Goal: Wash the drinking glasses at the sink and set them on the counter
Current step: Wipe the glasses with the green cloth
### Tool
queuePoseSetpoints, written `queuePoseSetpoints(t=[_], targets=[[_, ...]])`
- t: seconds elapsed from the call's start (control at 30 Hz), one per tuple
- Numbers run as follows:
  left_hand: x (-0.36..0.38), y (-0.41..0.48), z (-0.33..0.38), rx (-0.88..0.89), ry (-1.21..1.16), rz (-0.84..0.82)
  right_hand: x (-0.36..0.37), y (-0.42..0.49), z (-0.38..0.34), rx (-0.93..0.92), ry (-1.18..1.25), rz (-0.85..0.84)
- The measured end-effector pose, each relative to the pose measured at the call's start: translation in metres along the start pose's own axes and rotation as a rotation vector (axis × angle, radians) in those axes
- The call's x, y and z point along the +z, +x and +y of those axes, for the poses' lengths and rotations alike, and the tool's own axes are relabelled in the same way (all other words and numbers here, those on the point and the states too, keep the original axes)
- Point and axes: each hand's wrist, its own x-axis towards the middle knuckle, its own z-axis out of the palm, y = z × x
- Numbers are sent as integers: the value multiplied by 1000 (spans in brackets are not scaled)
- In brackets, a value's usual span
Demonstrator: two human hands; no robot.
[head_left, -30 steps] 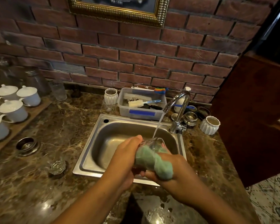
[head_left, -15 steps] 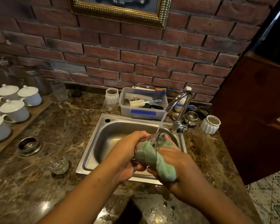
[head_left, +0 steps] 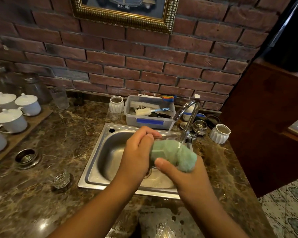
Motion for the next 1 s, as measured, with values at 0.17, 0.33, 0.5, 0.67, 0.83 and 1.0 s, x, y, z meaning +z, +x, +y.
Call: queuePoseSetpoints(t=[0.17, 0.33, 0.5, 0.67, 0.83, 1.0], targets=[[4, 0, 21, -658, -368, -63, -31, 0, 0, -592, -829, -163], [14, -4, 18, -69, -77, 36, -14, -2, -3, -156, -10, -67], [-9, 5, 1, 765, 509, -98, -6, 6, 3, 400, 821, -29], [6, -3, 13, 86, 110, -2, -16, 10, 3, -16, 81, -56], [7, 4, 30, -719, -439, 19, -30, 15, 3, -572, -701, -168], [11, 1, 28, 243, -49, 91, -10, 15, -5, -203, 144, -98]])
